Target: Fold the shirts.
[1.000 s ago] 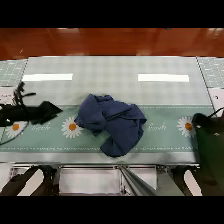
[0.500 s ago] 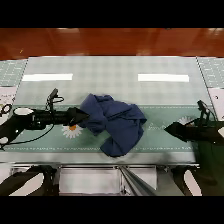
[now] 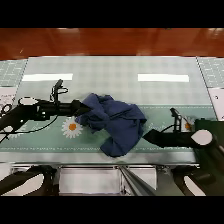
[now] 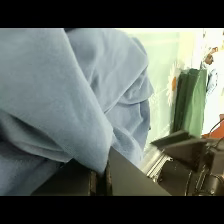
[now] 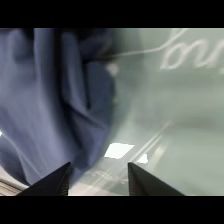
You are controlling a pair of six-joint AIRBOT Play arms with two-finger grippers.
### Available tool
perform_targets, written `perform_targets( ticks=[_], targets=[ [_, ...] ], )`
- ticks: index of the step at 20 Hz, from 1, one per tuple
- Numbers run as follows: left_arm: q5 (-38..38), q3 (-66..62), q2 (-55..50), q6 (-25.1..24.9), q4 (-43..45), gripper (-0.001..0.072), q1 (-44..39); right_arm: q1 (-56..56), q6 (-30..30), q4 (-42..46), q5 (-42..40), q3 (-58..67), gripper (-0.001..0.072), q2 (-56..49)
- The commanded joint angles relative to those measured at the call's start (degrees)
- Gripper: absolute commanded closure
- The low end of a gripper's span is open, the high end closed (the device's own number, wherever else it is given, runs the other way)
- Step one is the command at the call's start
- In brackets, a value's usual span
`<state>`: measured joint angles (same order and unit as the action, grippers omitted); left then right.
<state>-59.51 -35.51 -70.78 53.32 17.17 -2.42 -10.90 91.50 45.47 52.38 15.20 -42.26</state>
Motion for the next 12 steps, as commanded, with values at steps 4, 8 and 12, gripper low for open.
perform_targets(
  ticks=[4,8,12],
  targets=[
    [-1.2,-0.5,-0.2,-0.2,0.0,0.0679,0.1,-15.9,-11.7,-23.1,-14.0,2.9,0.0302,-19.1],
    [-2.8,-1.6,-0.1,-0.2,0.6,0.0679,2.0,-15.4,-18.6,-24.9,-11.6,14.7,0.0688,-26.6],
    [-14.0,-15.0,2.5,1.4,1.2,0.0680,13.9,-4.6,-13.0,-7.5,6.3,38.5,0.0689,-23.2]
  ],
)
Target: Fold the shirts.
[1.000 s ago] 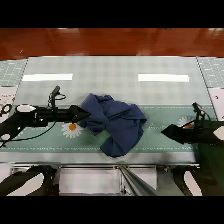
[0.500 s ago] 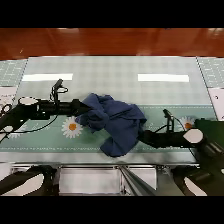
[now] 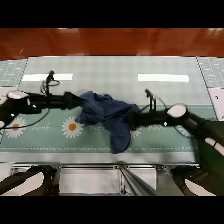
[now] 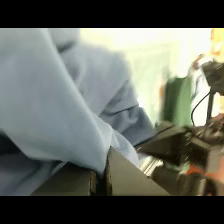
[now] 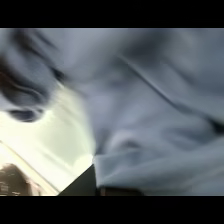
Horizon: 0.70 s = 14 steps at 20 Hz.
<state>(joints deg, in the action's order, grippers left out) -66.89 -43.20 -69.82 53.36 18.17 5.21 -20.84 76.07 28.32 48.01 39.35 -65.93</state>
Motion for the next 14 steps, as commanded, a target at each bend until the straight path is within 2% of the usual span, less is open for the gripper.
perform_targets(
  ticks=[1,5,8,10,12,14],
  targets=[
    [-6.9,-12.4,2.9,3.8,0.2,0.0680,8.8,8.1,5.1,14.9,14.4,22.6,0.0690,1.2],
    [-7.8,-34.5,7.0,8.2,1.3,0.0680,13.3,13.7,10.2,29.1,29.9,55.4,0.0689,1.4],
    [-8.2,-48.2,10.5,13.6,11.3,0.0680,13.8,13.6,11.0,34.9,42.0,73.4,0.0689,1.7],
    [-8.1,-53.9,14.5,15.1,16.6,0.0680,13.8,13.6,11.0,37.0,46.2,79.2,0.0689,4.3],
    [-7.0,-56.1,19.5,17.6,23.8,0.0680,13.7,13.6,11.0,41.1,48.6,79.2,0.0689,8.9],
    [-7.4,-56.0,24.9,18.1,28.7,0.0680,13.6,13.6,12.3,46.2,52.2,79.2,0.0688,13.2]
  ],
)
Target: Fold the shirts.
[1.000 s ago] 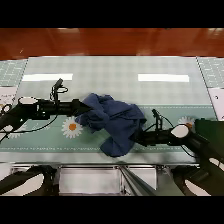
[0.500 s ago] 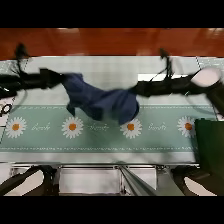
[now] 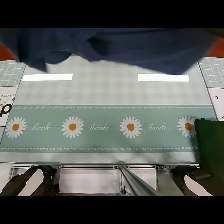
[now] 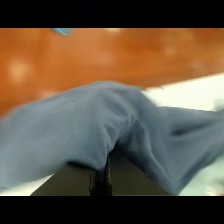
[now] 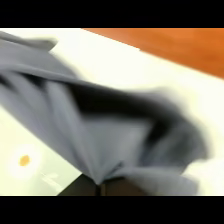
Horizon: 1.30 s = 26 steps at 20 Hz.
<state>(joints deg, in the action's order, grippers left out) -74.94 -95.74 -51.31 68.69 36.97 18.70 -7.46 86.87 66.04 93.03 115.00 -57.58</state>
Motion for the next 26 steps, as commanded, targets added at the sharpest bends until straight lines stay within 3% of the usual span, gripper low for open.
perform_targets(
  ticks=[1,5,9,12,15,18,22,26],
  targets=[
    [-0.5,-3.1,8.5,2.8,11.3,0.0680,0.2,0.2,2.0,11.0,8.5,3.5,0.0689,6.8],
    [-5.2,4.5,15.6,3.0,11.7,0.0680,-1.7,0.2,4.2,14.1,12.2,-1.5,0.0689,13.6],
    [-5.7,21.8,19.5,4.5,11.7,0.0680,-4.7,0.2,6.4,13.9,10.8,-19.7,0.0689,20.9],
    [-4.0,37.0,19.2,4.7,11.0,0.0680,-6.4,0.2,7.4,12.0,5.2,-36.7,0.0689,22.8],
    [4.2,51.3,17.4,4.4,11.1,0.0680,-8.4,0.2,7.2,9.4,-7.4,-52.3,0.0688,20.4],
    [15.1,58.9,11.5,4.0,10.9,0.0679,-9.2,0.2,6.6,9.6,-19.3,-59.0,0.0688,11.2],
    [28.2,56.9,-2.8,3.8,10.4,0.0679,-9.2,0.2,5.0,8.7,-30.2,-55.0,0.0688,-7.7],
    [29.5,50.8,-17.5,3.8,6.4,0.0679,-9.2,0.2,4.9,4.0,-31.0,-45.0,0.0688,-25.1]
  ],
)
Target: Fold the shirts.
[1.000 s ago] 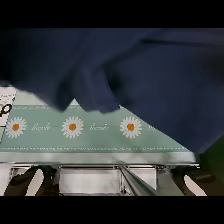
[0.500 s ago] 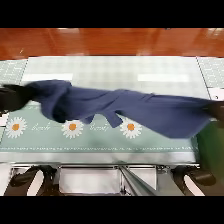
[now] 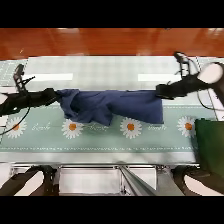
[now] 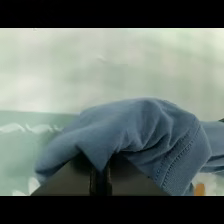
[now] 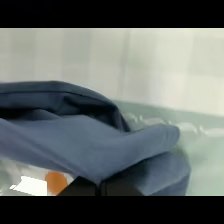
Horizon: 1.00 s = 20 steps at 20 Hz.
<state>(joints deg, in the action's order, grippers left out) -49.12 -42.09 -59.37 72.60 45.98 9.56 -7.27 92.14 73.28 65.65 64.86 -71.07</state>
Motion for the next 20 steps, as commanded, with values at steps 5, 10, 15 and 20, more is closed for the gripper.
perform_targets(
  ticks=[5,10,15,20],
  targets=[
    [-4.0,-13.3,-16.8,0.1,-2.2,0.0202,3.4,2.8,-2.4,-5.7,3.0,17.2,0.0299,-19.4],
    [-14.8,-20.3,-11.3,0.1,1.6,0.0202,20.4,18.6,-6.6,-2.2,14.9,19.0,0.0300,-10.4],
    [-20.0,-1.8,-6.3,-2.7,-1.9,0.0202,26.8,34.3,-9.3,-12.8,-2.5,-13.5,0.0301,6.1],
    [-16.6,12.6,-7.6,-11.1,-11.7,0.0202,19.1,37.3,-20.2,-25.2,-3.9,-30.4,0.0301,8.7]
  ],
)
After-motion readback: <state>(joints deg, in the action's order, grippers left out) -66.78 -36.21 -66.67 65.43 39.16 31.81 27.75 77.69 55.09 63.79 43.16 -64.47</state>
